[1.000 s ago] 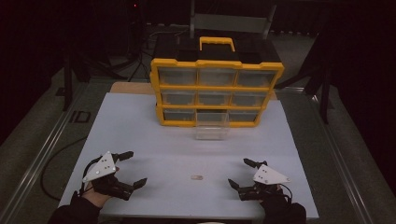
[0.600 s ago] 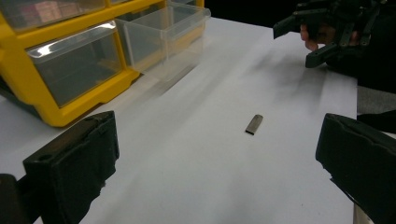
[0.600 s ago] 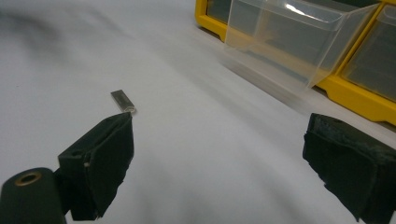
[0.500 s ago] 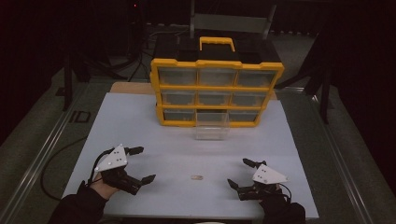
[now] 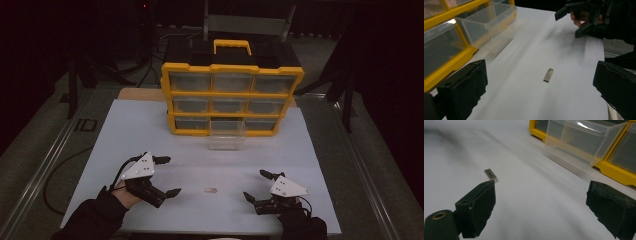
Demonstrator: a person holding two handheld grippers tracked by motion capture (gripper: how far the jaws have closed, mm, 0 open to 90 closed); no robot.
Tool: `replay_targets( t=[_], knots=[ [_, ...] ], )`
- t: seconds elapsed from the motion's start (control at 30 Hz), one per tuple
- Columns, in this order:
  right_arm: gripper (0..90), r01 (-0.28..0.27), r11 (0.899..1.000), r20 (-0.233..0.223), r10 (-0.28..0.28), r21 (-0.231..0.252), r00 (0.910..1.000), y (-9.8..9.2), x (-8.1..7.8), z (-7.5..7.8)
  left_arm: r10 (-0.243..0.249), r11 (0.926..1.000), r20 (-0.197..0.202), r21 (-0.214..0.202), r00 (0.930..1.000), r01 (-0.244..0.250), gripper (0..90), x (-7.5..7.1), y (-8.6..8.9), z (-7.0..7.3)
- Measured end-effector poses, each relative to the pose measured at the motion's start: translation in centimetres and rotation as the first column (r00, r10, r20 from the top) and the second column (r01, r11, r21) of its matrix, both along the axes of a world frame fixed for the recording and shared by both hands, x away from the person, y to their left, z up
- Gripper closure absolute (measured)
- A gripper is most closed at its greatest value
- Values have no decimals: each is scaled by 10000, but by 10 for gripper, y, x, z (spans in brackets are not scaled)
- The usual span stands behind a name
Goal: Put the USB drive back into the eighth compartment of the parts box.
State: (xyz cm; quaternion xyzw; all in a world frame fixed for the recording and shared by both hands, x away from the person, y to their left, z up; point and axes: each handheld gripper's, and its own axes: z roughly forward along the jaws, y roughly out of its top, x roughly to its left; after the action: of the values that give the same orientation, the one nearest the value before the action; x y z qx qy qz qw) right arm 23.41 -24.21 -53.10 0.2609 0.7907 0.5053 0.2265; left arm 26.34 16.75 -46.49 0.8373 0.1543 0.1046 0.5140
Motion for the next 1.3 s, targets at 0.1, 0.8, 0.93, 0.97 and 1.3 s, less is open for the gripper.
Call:
replay_targets(
  t=[0.1, 0.8, 0.93, 0.97, 1.3],
  knots=[
    [91, -27, 10000, -4, 27, -30, 10000, 0, 0, 0, -213, 9997, 10, 124, 9998, 212, 3, 2, -7, 0],
    [91, -88, 10000, 23, 88, 4, 10000, 1, -1, 1, -1135, 9918, -180, 574, 9934, 1144, 3, 14, -47, -2],
    [91, -93, 10000, 16, 93, 23, 10000, 1, -1, 1, -1261, 9907, -177, 492, 9919, 1268, 3, 15, -52, -6],
    [91, -100, 9999, 23, 100, 25, 9999, 1, -1, 1, -1247, 9908, -173, 507, 9920, 1255, 3, 15, -54, -7],
    [91, -172, 9998, -47, 172, -28, 9998, 2, 0, 0, -1570, 9825, -347, 959, 9870, 1597, 3, 16, -69, -25]
  ],
)
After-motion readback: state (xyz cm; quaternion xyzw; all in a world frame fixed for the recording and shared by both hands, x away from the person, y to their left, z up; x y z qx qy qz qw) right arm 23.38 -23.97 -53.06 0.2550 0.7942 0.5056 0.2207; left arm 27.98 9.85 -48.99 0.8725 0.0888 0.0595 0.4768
